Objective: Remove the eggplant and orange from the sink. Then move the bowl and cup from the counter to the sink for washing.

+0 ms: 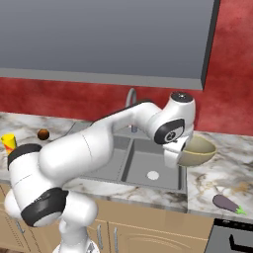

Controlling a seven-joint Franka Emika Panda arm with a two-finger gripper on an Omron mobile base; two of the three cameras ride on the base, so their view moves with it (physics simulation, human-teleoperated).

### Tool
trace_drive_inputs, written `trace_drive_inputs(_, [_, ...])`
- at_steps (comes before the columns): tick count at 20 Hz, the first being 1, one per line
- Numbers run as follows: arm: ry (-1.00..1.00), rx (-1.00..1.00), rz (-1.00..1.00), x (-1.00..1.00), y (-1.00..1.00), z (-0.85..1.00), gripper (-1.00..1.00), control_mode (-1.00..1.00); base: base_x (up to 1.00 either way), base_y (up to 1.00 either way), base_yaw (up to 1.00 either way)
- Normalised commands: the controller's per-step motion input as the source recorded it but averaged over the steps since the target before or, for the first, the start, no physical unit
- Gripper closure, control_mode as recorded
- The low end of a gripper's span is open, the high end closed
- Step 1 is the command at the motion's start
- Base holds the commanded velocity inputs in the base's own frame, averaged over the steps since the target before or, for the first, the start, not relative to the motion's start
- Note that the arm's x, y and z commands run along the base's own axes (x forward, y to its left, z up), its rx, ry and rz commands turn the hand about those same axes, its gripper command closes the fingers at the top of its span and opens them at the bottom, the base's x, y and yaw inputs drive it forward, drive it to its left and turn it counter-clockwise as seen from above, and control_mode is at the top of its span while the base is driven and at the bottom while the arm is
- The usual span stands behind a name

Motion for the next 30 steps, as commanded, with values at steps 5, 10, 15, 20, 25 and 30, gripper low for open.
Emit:
trace_drive_inputs(5, [0.02, 0.02, 0.12, -0.13, 0.31, 0.17, 1.00, -1.00, 0.00, 0.00, 0.00])
trace_drive_inputs(10, [0.03, 0.02, 0.12, -0.08, 0.29, 0.10, 1.00, -1.00, 0.00, 0.00, 0.00])
trace_drive_inputs(15, [0.06, 0.02, 0.10, -0.02, 0.20, 0.02, 1.00, -1.00, 0.00, 0.00, 0.00])
trace_drive_inputs(20, [0.03, 0.04, 0.09, -0.01, 0.18, 0.03, 1.00, -1.00, 0.00, 0.00, 0.00])
trace_drive_inputs(25, [0.00, 0.11, 0.09, -0.09, 0.23, 0.05, 1.00, -1.00, 0.00, 0.00, 0.00])
trace_drive_inputs(30, [0.00, 0.11, 0.09, -0.15, 0.20, 0.06, 1.00, -1.00, 0.00, 0.00, 0.00])
